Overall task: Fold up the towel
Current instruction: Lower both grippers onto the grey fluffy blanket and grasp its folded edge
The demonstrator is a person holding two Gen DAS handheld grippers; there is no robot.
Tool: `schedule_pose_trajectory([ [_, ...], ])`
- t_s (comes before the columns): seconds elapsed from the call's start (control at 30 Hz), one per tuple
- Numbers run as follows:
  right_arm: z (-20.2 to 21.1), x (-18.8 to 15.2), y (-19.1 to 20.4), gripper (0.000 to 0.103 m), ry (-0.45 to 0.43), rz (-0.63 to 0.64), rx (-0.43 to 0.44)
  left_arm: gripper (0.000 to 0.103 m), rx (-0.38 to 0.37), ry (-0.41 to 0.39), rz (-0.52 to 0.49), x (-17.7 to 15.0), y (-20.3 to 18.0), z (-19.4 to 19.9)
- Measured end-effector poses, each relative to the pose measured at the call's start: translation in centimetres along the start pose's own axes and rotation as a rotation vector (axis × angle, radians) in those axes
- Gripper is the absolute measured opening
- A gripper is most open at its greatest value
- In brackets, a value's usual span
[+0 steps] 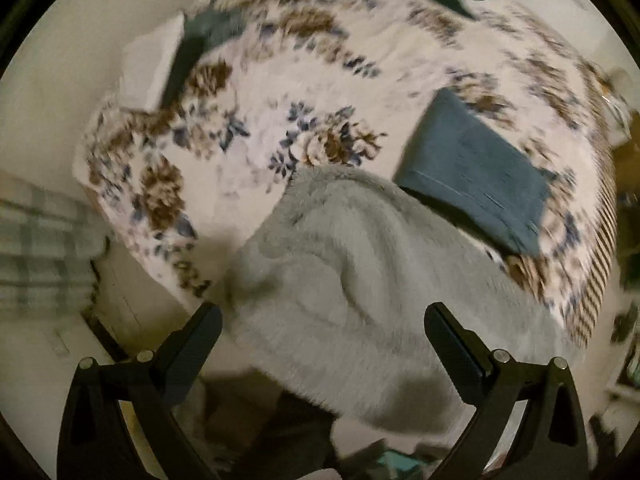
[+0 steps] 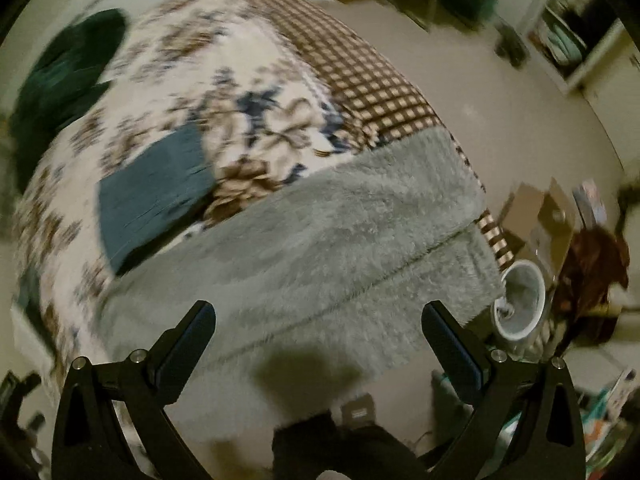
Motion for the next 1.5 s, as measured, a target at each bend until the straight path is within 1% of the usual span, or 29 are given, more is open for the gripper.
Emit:
schedule_pose_trajectory([
  [0.03,-2.3,1.1,-0.1,0.103,0.012,-0.019,-0.002,0.103,0.013,0.017,0.022,1.2,-0.5,-2.1],
  [0.1,-7.3,2.6,-0.8,0.103,0.061,-0.072,-0.033,0.103,0.026,0.05,0.064,3.2,-1.5,-5.6],
  [0.17,-12.0,4.0,-1.3,0.103,0.103,-0.123,-0.039,0.103,0.04,0.087,0.11,5.2,-2.5,-9.4],
  [0.27,-16.6,5.2,-1.6,0.103,0.146,-0.177,-0.059,0.103,0.036,0.149,0.175,7.7,-4.4,-14.4],
  [0.33,-19.5,6.0,-1.9,0.103,0.171,-0.216,-0.063,0.103,0.019,0.183,0.222,9.2,-5.4,-17.4],
  [0.43,-23.4,7.4,-2.4,0.103,0.19,-0.269,-0.071,0.102,0.023,0.242,0.279,10.5,-6.4,-21.8],
  [0.5,-25.3,7.9,-2.7,0.103,0.21,-0.304,-0.071,0.094,0.043,0.266,0.306,10.7,-6.6,-24.1],
  [0.53,-26.2,8.2,-2.8,0.103,0.218,-0.328,-0.062,0.084,0.047,0.276,0.316,10.7,-6.7,-25.0],
  [0.57,-27.1,8.7,-2.8,0.103,0.221,-0.359,-0.044,0.07,0.05,0.286,0.323,10.6,-6.7,-25.8],
  [0.6,-28.0,9.2,-2.8,0.103,0.222,-0.391,-0.021,0.064,0.058,0.29,0.325,10.5,-6.6,-26.4],
  [0.63,-28.8,9.7,-2.7,0.103,0.224,-0.419,-0.007,0.055,0.056,0.279,0.324,10.5,-6.6,-26.6],
  [0.67,-29.3,10.1,-2.6,0.103,0.228,-0.432,-0.002,0.043,0.057,0.254,0.319,10.6,-6.5,-26.7],
  [0.7,-30.2,10.4,-2.4,0.103,0.239,-0.441,-0.002,0.037,0.049,0.233,0.31,10.7,-6.6,-26.7],
  [0.73,-31.1,10.5,-2.3,0.102,0.26,-0.442,-0.015,0.026,0.04,0.213,0.295,10.8,-6.6,-26.5],
  [0.77,-31.8,10.6,-2.3,0.099,0.28,-0.441,-0.029,0.017,0.04,0.2,0.28,10.7,-6.6,-26.4],
  [0.83,-32.6,10.5,-2.2,0.074,0.299,-0.418,-0.044,0.01,0.018,0.17,0.259,10.8,-6.2,-25.6],
  [0.87,-32.7,10.5,-2.2,0.069,0.292,-0.4,-0.049,0.007,-0.004,0.159,0.254,10.7,-5.9,-25.0],
  [0.9,-32.6,10.6,-2.2,0.054,0.273,-0.389,-0.045,0.007,-0.026,0.149,0.251,10.5,-5.5,-24.2],
  [0.93,-32.3,10.5,-2.4,0.032,0.253,-0.376,-0.044,0.007,-0.053,0.132,0.247,10.5,-5.3,-23.4],
  [1.0,-31.4,10.2,-2.5,0.016,0.221,-0.357,-0.019,0.007,-0.096,0.093,0.235,9.9,-4.5,-21.1],
  [1.03,-30.7,10.0,-2.5,0.012,0.203,-0.352,0.004,0.006,-0.116,0.083,0.225,9.3,-4.1,-20.2],
  [1.17,-26.8,8.9,-3.0,0.009,0.104,-0.3,0.032,0.006,-0.186,0.057,0.208,6.4,-1.9,-16.7],
  [1.23,-24.2,7.6,-3.3,0.009,0.058,-0.261,0.045,0.006,-0.224,0.045,0.213,4.3,-0.1,-14.3],
  [1.33,-20.6,5.1,-3.8,0.009,0.024,-0.228,0.062,0.006,-0.241,0.004,0.217,0.8,2.7,-11.8],
  [1.37,-19.1,3.5,-4.2,0.009,0.017,-0.218,0.068,0.006,-0.238,-0.003,0.218,-0.4,4.2,-11.2],
  [1.43,-16.9,-0.1,-5.9,0.009,0.014,-0.196,0.068,0.006,-0.231,0.009,0.217,-2.9,6.6,-11.0],
  [1.5,-15.5,-3.8,-7.1,0.009,0.033,-0.181,0.069,0.006,-0.2,0.015,0.214,-5.7,8.9,-11.5],
])
Point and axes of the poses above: each gripper's, at about its wrist camera, not at the fingertips, and z roughly against the way its jaws point, y to its left, x to its top, the point moved 9 cm from there along -z, roughly the way its jaws point, and after that the axes turned 12 degrees about z, right-handed, at the moved point
